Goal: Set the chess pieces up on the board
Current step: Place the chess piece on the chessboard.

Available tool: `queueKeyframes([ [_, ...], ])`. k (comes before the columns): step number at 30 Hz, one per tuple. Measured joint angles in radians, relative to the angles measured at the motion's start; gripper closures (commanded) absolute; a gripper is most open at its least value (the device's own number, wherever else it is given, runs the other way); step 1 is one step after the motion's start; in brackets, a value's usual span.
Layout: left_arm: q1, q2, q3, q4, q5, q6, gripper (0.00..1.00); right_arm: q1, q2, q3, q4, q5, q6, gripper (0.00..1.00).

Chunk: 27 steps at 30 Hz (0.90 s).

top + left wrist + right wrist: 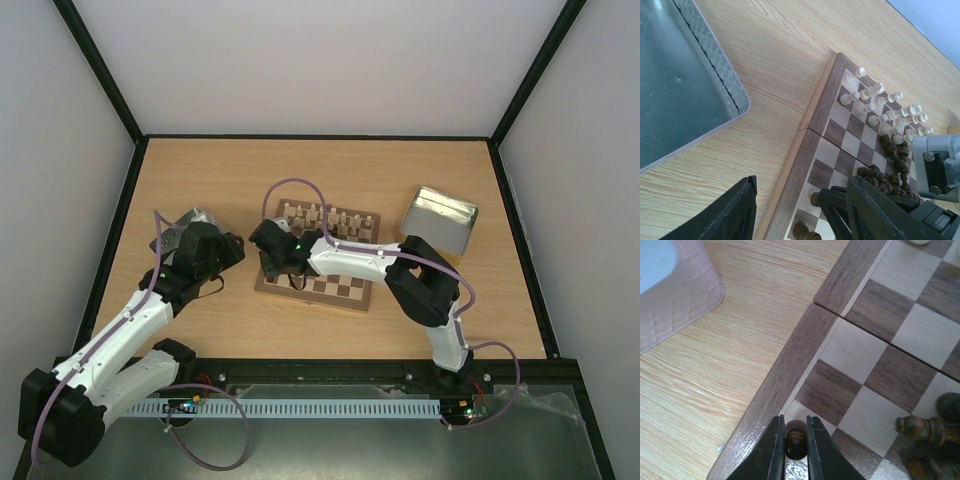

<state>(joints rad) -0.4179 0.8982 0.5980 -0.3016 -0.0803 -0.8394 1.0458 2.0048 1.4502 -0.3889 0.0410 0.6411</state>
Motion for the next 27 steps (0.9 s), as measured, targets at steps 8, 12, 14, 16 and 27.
queueKeyframes([
  [8,0.003,0.0,-0.005,-0.006,0.0,0.0,0.48,0.009,0.017,0.013,-0.014,-0.007,-0.002,0.9],
  [12,0.004,0.0,-0.006,-0.005,0.0,0.0,0.48,0.009,0.017,0.013,-0.031,0.003,-0.002,0.87],
  [14,0.004,0.0,-0.007,-0.006,0.0,0.0,0.48,0.009,0.017,0.014,-0.034,0.008,-0.002,0.83],
  [16,0.004,0.0,-0.007,-0.005,0.0,0.0,0.48,0.009,0.017,0.015,-0.036,0.008,-0.002,0.78],
  [27,0.009,-0.005,-0.01,-0.008,0.0,0.001,0.48,0.009,0.004,0.047,-0.048,0.023,-0.005,0.73],
])
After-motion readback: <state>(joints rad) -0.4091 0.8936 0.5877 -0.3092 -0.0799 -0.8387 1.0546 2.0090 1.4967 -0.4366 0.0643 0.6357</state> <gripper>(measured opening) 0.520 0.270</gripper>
